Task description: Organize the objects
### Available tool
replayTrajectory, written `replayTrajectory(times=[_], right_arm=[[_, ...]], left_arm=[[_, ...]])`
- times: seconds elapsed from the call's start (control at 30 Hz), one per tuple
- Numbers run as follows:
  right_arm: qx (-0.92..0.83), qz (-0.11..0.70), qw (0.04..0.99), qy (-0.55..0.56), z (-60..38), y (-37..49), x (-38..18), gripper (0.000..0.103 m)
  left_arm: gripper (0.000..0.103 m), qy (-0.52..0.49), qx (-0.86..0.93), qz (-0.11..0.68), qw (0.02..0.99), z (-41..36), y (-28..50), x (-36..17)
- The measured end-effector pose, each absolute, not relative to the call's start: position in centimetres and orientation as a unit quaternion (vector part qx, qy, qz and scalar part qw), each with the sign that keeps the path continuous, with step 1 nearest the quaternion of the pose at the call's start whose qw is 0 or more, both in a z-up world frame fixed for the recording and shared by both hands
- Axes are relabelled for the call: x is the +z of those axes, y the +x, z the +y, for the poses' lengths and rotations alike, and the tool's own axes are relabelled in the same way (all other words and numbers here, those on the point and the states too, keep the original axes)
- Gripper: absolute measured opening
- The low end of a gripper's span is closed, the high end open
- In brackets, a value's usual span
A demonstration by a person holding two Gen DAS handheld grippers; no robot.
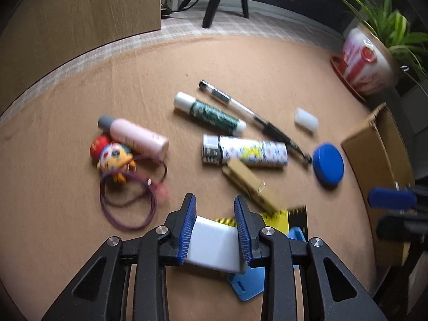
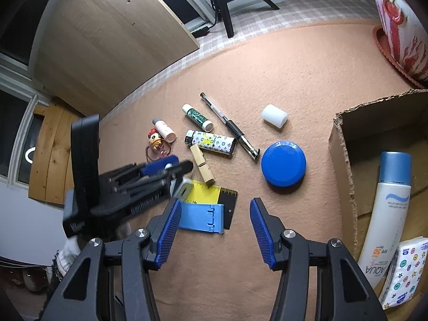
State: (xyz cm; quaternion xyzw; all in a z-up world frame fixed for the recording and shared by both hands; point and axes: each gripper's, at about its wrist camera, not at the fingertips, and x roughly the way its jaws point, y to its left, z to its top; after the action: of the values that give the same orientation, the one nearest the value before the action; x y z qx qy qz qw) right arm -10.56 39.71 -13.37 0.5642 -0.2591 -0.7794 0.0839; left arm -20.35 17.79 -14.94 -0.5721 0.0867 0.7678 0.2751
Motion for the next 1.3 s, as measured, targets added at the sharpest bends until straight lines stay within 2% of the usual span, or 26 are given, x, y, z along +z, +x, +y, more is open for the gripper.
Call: replayTrajectory(times=[0.37,0.47,0.53,0.6,0.97,1.07,1.3], right_arm=[[-0.765,-0.252,0.123,0.579,37.0,-11.1,-14.2,0.050],[-0.760,-0.242,0.137,0.587,35.6,-11.5,-14.6,0.050],[-0.756,-0.237,0.149,0.592,34.5,-11.8,-14.9,0.050],[-0.752,-0.231,0.162,0.596,33.4,-12.1,-15.2,0.050],[-0.723,-0.200,0.205,0.628,27.7,-13.5,-17.2,0.050],[-0.718,-0.193,0.200,0.638,26.9,-13.9,-18.0,0.050],[-0.695,-0.204,0.210,0.656,26.3,-13.9,-19.3,0.042]], left_arm=[[0.033,-0.563,0.765,0.110,0.294,14.5,-14.9,-14.7],[0.041,-0.560,0.773,0.097,0.280,13.0,-14.1,-14.1],[0.050,-0.556,0.785,0.071,0.265,11.3,-13.7,-13.3],[0.068,-0.555,0.793,0.040,0.249,9.7,-13.3,-12.7],[0.067,-0.585,0.762,-0.064,0.272,7.2,-11.1,-13.6],[0.063,-0.587,0.758,-0.065,0.278,7.6,-10.6,-14.0],[0.062,-0.589,0.755,-0.069,0.281,7.5,-10.7,-14.4]])
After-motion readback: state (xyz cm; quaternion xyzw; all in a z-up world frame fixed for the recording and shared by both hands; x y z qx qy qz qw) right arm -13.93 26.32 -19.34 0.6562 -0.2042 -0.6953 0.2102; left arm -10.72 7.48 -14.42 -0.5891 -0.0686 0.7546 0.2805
